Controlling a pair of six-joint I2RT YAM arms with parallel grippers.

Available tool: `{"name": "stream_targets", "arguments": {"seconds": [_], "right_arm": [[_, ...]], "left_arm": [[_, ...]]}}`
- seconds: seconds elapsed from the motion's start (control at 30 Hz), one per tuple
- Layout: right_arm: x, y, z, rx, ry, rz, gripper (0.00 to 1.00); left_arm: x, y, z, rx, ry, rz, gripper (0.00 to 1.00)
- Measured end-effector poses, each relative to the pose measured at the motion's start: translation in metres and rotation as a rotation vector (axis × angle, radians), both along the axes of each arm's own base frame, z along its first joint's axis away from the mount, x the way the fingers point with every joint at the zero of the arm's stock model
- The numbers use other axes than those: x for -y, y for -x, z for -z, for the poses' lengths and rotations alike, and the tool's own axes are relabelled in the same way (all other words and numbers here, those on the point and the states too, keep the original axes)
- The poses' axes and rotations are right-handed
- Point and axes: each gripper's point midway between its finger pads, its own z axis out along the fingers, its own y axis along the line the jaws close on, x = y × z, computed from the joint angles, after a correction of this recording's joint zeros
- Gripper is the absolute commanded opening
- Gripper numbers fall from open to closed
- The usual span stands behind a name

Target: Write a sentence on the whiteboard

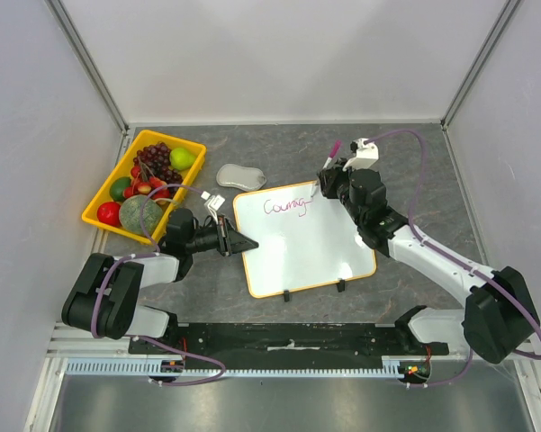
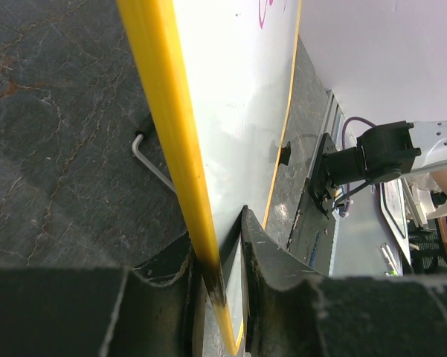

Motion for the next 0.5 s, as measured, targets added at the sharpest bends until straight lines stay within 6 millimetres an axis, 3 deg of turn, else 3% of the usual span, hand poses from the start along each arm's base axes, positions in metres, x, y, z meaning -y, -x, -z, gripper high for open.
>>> {"name": "stream_targets", "arguments": {"seconds": [0.5], "right_arm": [[-0.012, 0.008, 0.012, -0.033, -0.008, -0.075, 0.0]], "left_arm": [[0.0, 0.0, 0.0, -0.001, 0.0, 0.0, 0.02]]}}
